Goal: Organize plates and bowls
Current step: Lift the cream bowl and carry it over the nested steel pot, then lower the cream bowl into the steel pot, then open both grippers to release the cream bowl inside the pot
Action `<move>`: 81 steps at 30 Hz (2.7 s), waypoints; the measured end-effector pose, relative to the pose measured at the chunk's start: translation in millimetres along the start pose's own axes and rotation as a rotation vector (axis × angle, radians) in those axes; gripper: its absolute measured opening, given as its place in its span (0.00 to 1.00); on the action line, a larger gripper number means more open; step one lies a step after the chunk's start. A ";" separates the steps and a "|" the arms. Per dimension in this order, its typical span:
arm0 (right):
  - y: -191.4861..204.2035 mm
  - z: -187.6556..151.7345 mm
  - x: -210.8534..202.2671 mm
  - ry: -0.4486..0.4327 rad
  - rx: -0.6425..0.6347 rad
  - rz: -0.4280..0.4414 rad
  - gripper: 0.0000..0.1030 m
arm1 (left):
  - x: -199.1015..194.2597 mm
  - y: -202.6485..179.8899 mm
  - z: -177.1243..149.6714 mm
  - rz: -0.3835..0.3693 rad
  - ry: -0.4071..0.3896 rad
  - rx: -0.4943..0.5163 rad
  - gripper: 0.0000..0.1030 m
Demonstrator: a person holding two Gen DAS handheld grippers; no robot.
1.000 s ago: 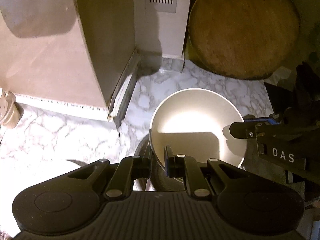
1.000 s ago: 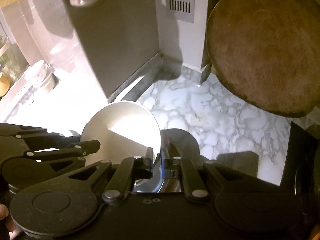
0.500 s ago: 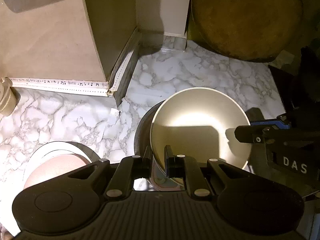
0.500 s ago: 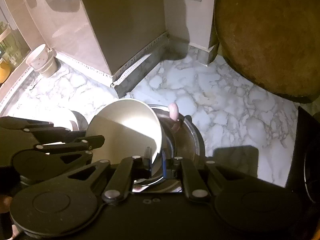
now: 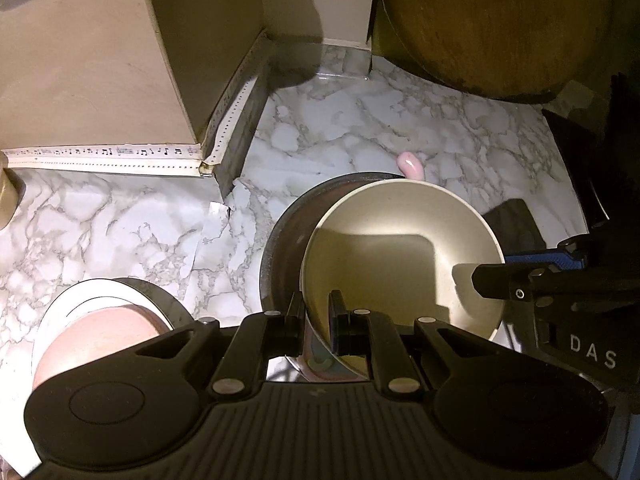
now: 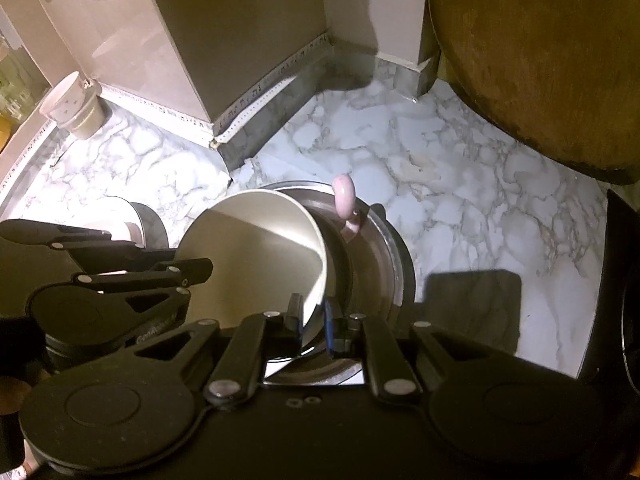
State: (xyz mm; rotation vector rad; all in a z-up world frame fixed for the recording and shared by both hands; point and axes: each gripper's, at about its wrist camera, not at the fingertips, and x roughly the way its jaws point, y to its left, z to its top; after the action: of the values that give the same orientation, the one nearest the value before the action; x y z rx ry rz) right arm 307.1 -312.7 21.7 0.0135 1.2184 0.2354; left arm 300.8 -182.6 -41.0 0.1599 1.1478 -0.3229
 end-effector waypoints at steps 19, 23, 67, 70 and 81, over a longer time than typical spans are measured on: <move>-4.7 -0.2 15.0 0.030 0.014 0.013 0.11 | 18.5 -0.8 -0.4 0.019 0.002 0.030 0.10; -3.8 -0.7 16.4 0.026 0.011 0.019 0.12 | 21.4 0.2 -1.2 0.031 0.000 0.038 0.10; -5.2 -20.8 -15.7 -0.056 0.022 0.041 0.32 | -16.4 32.7 -9.0 -0.090 -0.070 -0.043 0.11; -5.9 -23.6 -21.6 -0.064 0.024 0.043 0.34 | -21.9 35.7 -10.2 -0.099 -0.079 -0.046 0.11; -9.1 -30.8 -32.6 -0.093 0.033 0.043 0.49 | -27.9 47.2 -15.5 -0.122 -0.092 -0.063 0.16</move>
State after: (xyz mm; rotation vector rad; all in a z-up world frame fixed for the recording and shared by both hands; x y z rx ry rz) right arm 269.4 -331.2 40.0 0.0789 1.1300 0.2497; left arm 292.7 -128.9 -23.7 0.0190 1.0771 -0.3980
